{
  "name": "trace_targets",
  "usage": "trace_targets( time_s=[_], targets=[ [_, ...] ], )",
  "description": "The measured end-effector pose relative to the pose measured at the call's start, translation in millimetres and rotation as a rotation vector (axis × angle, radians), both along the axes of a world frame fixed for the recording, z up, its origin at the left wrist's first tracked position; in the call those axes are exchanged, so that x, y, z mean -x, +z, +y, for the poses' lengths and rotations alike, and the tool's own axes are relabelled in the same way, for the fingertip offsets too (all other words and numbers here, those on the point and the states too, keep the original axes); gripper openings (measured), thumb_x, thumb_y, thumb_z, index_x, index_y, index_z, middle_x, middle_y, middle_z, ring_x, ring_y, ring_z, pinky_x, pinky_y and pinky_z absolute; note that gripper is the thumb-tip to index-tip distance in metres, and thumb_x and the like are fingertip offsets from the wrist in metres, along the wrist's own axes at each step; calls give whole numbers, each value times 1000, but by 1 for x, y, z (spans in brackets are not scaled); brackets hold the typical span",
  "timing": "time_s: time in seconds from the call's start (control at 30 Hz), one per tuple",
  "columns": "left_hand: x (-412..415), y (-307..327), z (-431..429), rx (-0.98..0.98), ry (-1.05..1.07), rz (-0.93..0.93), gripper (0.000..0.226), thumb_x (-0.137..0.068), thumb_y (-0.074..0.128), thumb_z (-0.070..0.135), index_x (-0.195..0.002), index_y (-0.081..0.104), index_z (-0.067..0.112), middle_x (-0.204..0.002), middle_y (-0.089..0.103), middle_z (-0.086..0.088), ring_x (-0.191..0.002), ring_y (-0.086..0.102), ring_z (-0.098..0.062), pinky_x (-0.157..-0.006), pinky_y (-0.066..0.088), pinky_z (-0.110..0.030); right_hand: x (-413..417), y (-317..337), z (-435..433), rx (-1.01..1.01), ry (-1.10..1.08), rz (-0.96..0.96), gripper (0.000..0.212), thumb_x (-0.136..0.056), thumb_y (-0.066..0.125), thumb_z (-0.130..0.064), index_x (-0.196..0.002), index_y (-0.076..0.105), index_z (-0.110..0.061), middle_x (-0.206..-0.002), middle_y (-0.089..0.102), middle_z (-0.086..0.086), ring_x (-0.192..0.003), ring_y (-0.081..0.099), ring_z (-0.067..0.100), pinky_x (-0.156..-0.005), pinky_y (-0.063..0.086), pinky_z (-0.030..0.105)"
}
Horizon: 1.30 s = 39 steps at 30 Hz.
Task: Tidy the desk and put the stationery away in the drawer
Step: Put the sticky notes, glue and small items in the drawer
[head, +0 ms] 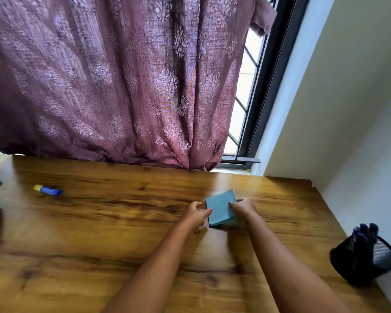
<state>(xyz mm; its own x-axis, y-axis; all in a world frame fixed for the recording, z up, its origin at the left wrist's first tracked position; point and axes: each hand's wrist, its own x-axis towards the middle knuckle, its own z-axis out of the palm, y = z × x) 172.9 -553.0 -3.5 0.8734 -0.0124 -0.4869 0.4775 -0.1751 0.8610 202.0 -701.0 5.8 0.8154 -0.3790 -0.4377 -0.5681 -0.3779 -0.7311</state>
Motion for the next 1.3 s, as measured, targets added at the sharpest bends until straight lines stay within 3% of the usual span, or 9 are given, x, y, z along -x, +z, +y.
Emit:
trace_targets(
  time_s=[0.1,0.17,0.3,0.47,0.67,1.0,1.1,1.2,1.3],
  targets=[
    [4,5,1,197,123,68,55,-90,62,29,-137,37,16,-123,55,-11,-102,54,-22,-81,47,-36,3,13,8,-222,-12,-62,21,-87,66,-18,-106,60,-13,-112,63,11,-95,61,25,-71,57,38],
    [8,7,7,341,248,59,54,-88,66,28,-133,41,11,-111,59,-10,-92,58,-20,-72,49,-33,9,26,19,-404,12,-38,12,-89,64,-13,-101,58,-15,-103,61,7,-86,57,18,-58,46,29],
    [16,14,36,543,458,-70,43,-87,65,9,-125,48,1,-99,62,-10,-85,60,-21,-71,53,-35,18,45,55,-538,177,18,10,-90,64,-16,-97,57,-16,-91,59,4,-76,53,13,-59,44,28],
    [32,36,103,510,593,-146,30,-91,60,9,-118,46,11,-107,57,-10,-93,56,-22,-82,51,-45,17,50,123,-452,345,39,19,-93,60,-26,-109,60,-16,-91,61,6,-74,57,18,-52,44,25],
    [55,52,238,454,979,-309,32,-96,51,6,-126,41,10,-105,53,-10,-73,53,-17,-63,46,-36,9,58,237,-368,592,32,22,-97,49,-21,-78,57,-22,-71,53,-7,-56,42,4,-52,37,18],
    [91,31,514,426,1466,-404,42,-99,46,21,-139,38,8,-134,53,-14,-99,57,-25,-77,50,-40,-13,61,491,-108,1012,-130,22,-87,58,-17,-65,56,-18,-67,52,2,-58,45,14,-50,34,20],
    [92,22,557,402,1555,-402,38,-98,49,12,-135,42,7,-120,56,-13,-82,58,-22,-75,49,-43,-26,49,556,2,1106,-172,3,-87,57,-20,-85,60,-19,-93,62,7,-84,55,20,-65,47,27],
    [79,4,589,405,1585,-350,39,-96,52,12,-133,43,3,-120,57,-16,-75,57,-21,-73,50,-40,-42,34,610,177,1181,-237,23,-87,56,-21,-106,63,-10,-120,62,14,-109,58,28,-95,48,38],
    [60,-16,614,484,1551,-364,39,-97,50,11,-134,41,2,-117,56,-17,-71,55,-18,-68,48,-37,-55,21,648,295,1203,-268,36,-89,57,-23,-121,59,-6,-126,60,14,-117,55,30,-100,45,37]
  ],
)
